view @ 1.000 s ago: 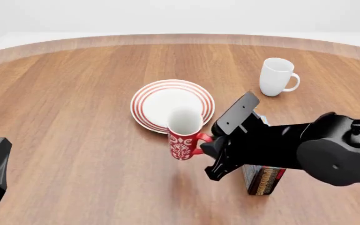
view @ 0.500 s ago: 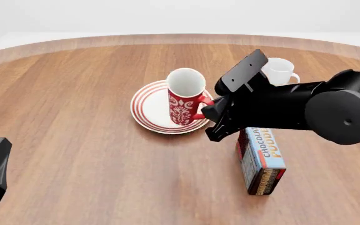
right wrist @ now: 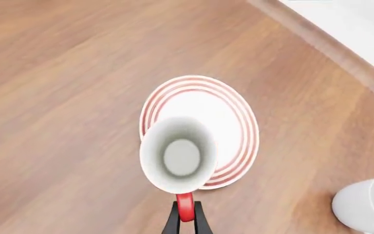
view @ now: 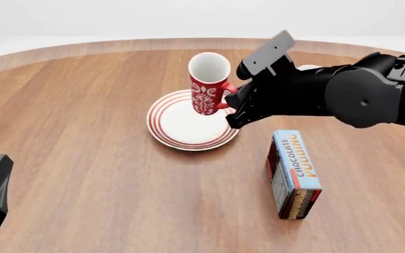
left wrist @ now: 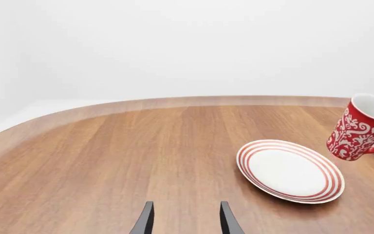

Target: Pick up the red mug and put it on the plate

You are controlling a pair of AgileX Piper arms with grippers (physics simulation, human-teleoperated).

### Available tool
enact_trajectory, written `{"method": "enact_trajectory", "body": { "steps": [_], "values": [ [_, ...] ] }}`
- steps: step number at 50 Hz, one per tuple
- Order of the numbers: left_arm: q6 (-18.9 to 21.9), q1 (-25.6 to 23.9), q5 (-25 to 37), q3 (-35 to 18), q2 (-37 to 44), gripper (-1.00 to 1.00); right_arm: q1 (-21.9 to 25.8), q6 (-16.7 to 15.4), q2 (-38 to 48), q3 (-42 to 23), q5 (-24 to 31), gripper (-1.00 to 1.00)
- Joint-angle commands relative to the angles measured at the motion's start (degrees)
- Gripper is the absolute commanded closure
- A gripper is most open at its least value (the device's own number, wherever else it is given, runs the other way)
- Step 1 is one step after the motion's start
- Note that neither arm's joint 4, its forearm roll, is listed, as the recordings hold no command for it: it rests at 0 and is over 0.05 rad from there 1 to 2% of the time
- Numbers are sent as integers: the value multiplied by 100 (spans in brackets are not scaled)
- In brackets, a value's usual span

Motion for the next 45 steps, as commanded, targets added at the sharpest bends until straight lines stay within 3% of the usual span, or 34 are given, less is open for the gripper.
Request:
{"method": "enact_trajectory", "body": {
  "steps": [1, 4, 36, 45],
  "values": [
    [0, 0, 0, 0, 0, -100, -191, 57, 241, -310, -49, 100],
    [0, 0, 0, 0, 0, -100, -210, 182, 313, -403, -32, 100],
    [0, 0, 0, 0, 0, -100, -504, 86, 1541, -1240, -384, 100],
    [0, 0, 0, 0, 0, -100, -541, 211, 1804, -1277, -654, 100]
  ]
}}
